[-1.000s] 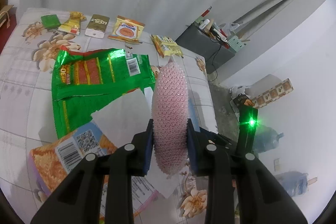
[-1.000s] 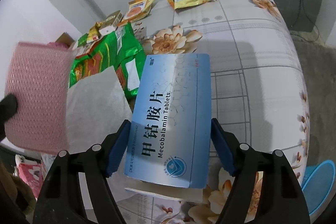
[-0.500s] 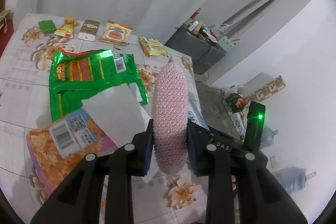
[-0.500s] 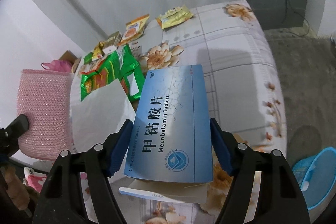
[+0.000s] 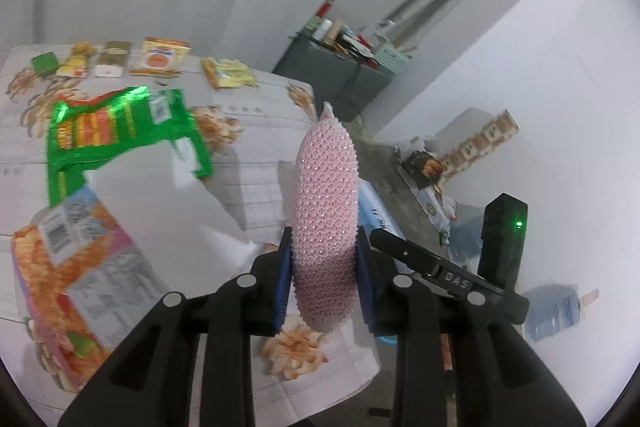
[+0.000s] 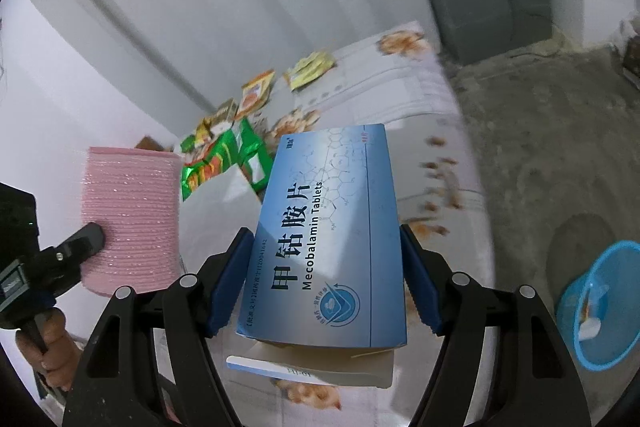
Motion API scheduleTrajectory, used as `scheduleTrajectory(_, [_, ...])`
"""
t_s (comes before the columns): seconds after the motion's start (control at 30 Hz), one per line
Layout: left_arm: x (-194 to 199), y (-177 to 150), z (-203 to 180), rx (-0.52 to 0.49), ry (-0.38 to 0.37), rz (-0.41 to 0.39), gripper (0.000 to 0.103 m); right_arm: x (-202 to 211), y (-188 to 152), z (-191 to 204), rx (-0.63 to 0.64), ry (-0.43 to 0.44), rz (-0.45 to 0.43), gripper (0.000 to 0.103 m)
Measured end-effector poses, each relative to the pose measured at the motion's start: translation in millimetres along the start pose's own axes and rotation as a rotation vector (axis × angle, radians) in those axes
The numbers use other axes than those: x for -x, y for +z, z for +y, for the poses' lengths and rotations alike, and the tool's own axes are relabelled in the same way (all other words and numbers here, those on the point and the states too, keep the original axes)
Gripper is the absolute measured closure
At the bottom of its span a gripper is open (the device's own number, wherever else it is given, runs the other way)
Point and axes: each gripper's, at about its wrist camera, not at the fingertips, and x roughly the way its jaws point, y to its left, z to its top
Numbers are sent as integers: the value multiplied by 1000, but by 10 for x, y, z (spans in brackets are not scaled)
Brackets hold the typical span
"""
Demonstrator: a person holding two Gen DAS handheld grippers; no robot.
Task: Collect trash
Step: 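Lift the medicine box and pink sponge off the table toward the wastebasket, then drop the medicine box and pink sponge into the wastebasket, opening both tools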
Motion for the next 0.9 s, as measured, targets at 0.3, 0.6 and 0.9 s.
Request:
scheduleTrajectory(0.3, [-765, -260, -988, -160, -105, 171, 75, 967, -403, -959, -186, -109, -136, 35])
scheduleTrajectory(0.6, [-2069, -876, -2017, -292, -149, 456, 75, 1551, -1125, -2416, -557, -205, -209, 35])
scheduleTrajectory(0.9, [-3252, -1504, -2867, -435, -147, 569, 71, 1482, -1438, -3518, -836, -236, -286, 30])
